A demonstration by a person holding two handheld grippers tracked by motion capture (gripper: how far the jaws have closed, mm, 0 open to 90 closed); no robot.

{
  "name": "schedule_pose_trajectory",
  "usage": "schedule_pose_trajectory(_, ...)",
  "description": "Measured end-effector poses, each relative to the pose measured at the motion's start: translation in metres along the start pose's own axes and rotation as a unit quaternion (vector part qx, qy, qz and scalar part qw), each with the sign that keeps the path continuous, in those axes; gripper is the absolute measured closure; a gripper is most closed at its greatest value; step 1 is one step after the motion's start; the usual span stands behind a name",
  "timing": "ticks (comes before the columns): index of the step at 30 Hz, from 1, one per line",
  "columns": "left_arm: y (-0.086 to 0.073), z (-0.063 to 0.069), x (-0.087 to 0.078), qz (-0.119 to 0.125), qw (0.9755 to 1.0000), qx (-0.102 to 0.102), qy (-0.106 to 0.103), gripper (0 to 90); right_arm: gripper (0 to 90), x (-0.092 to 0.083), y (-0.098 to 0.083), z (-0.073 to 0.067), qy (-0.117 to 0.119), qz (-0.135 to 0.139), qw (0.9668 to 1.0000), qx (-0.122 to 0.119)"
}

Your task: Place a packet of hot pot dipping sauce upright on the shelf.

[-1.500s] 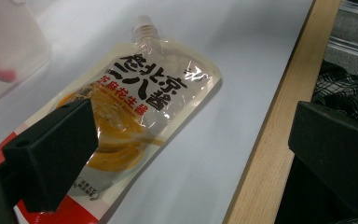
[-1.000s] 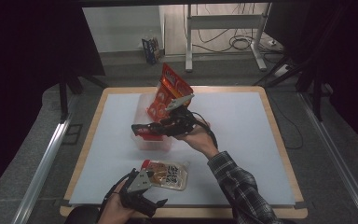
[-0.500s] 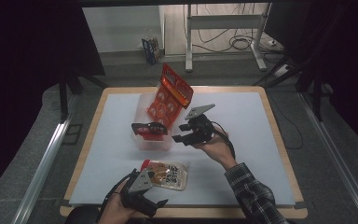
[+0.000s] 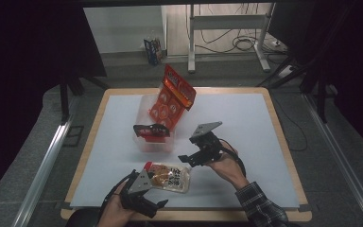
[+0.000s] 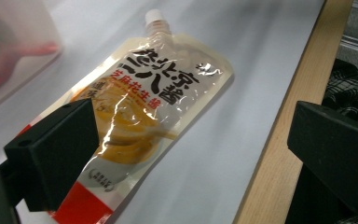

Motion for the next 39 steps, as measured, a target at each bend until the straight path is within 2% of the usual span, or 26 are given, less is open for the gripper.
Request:
schedule_pose_trajectory(5, -0.002, -0.005, -0.003, 0.001, 1.0, -0.003, 0.008, 2.0, 10.1, -0.001, -0.014, -0.004, 0.016, -0.012, 0.9993, 0.031)
schedule_pose_trajectory(7, -0.003, -0.008, -0.004, 0.0, 0.9999, -0.004, 0.011, 2.0, 12.7, -0.002, -0.021, -0.006, 0.014, -0.02, 0.9991, 0.035)
schedule_pose_trajectory(10, -0.004, -0.012, -0.007, 0.001, 0.9999, -0.007, 0.015, 2.1, 27.5, -0.004, -0.031, -0.009, -0.002, -0.039, 0.9985, 0.037)
schedule_pose_trajectory(14, -0.007, -0.018, -0.01, 0.001, 0.9996, -0.014, 0.023, 2.3, 52.8, -0.009, -0.045, -0.012, 0.0, -0.06, 0.9972, 0.043)
schedule_pose_trajectory(15, -0.007, -0.021, -0.012, 0.002, 0.9995, -0.016, 0.025, 2.4, 59.1, -0.01, -0.048, -0.013, 0.006, -0.064, 0.9967, 0.049)
schedule_pose_trajectory(17, -0.009, -0.024, -0.014, 0.003, 0.9994, -0.02, 0.028, 2.6, 66.4, -0.01, -0.055, -0.016, 0.015, -0.074, 0.9957, 0.055)
schedule_pose_trajectory(19, -0.01, -0.028, -0.016, 0.003, 0.9992, -0.024, 0.031, 2.7, 72.8, -0.008, -0.061, -0.019, 0.021, -0.082, 0.9952, 0.049)
schedule_pose_trajectory(21, -0.011, -0.031, -0.017, 0.004, 0.999, -0.028, 0.034, 2.8, 81.2, -0.005, -0.064, -0.022, 0.013, -0.089, 0.995, 0.043)
schedule_pose_trajectory(23, -0.013, -0.034, -0.02, 0.005, 0.9988, -0.033, 0.036, 3.0, 85.4, -0.003, -0.065, -0.024, 0.008, -0.087, 0.9955, 0.036)
schedule_pose_trajectory(27, -0.016, -0.04, -0.023, 0.003, 0.9984, -0.041, 0.038, 3.5, 88.1, 0.008, -0.066, -0.028, 0.009, -0.091, 0.9955, 0.026)
schedule_pose_trajectory(31, -0.018, -0.044, -0.025, 0.0, 0.9984, -0.046, 0.035, 3.6, 88.1, 0.022, -0.066, -0.028, -0.016, -0.106, 0.9942, 0.011)
schedule_pose_trajectory(39, -0.017, -0.045, -0.024, -0.007, 0.9981, -0.05, 0.036, 6.2, 87.0, 0.044, -0.049, -0.015, -0.031, -0.084, 0.9958, 0.019)
Point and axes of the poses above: each handheld gripper's, and its own axes: x roughly forward along the jaws, y roughly out of its top, z roughly to its right, the point moved 5 cm from there along x, roughly forward along the jaws, and after that the axes turned 3 degrees about -y, right-handed, at the moved point
